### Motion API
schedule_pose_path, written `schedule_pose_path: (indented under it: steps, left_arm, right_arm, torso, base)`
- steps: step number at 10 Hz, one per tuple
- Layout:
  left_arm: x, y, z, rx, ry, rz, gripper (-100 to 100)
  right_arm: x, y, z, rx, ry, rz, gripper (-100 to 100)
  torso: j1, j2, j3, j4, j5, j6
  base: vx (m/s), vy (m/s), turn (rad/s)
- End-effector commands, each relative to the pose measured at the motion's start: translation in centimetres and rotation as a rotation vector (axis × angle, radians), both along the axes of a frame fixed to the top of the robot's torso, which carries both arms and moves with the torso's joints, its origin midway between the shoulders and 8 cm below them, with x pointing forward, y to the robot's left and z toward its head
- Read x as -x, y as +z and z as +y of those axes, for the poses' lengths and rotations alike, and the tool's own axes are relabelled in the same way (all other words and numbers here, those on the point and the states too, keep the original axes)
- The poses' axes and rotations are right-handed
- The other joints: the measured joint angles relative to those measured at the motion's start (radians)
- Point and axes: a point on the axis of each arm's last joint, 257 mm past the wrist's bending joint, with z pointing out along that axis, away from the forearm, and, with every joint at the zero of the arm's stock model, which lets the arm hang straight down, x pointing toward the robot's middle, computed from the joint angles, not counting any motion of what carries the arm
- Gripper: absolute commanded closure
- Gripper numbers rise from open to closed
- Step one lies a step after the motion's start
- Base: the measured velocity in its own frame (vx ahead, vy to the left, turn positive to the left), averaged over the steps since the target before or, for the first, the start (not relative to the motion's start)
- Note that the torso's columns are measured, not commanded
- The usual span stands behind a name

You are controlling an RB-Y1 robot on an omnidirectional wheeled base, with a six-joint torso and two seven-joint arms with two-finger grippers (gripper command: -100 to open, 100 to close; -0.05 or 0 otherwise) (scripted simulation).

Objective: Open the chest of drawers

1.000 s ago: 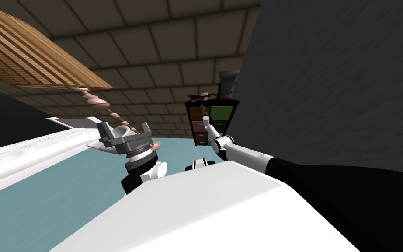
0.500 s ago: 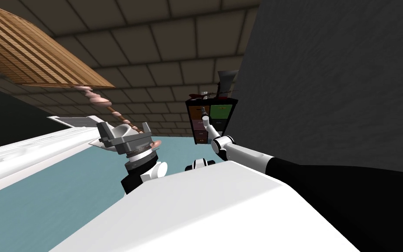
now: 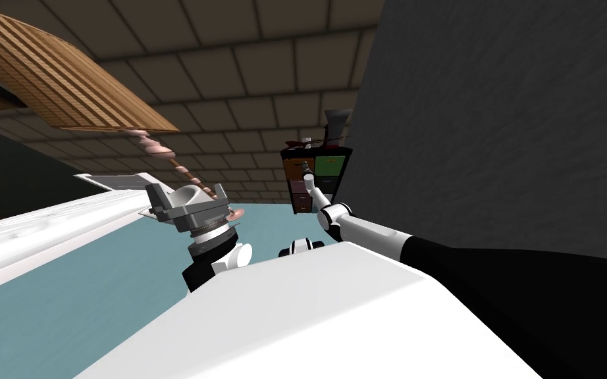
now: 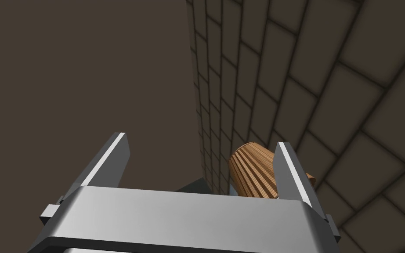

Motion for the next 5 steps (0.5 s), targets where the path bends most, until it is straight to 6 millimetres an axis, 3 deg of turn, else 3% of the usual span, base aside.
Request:
schedule_pose_path:
  steps: [1,2,5]
  left_arm:
    - [0.0,0.0,0.0,0.0,0.0,0.0,0]
    - [0.0,0.0,0.0,0.0,0.0,0.0,0]
    - [0.0,0.0,0.0,0.0,0.0,0.0,0]
  right_arm:
    - [0.1,0.6,0.3,0.001,0.002,-0.008,100]
    - [-0.5,1.1,0.4,0.001,0.008,0.001,-100]
    - [-1.3,2.7,0.8,0.001,0.023,0.001,-100]
  torso:
    - [0.001,0.0,0.0,0.001,0.0,0.0]
    - [0.002,-0.001,0.0,0.002,0.001,-0.002]
    - [-0.003,-0.017,-0.011,-0.006,-0.001,-0.001]
  base:
    - [-0.21,0.076,0.004]
    - [-0.08,0.044,-0.024]
    - [0.004,0.013,-0.067]
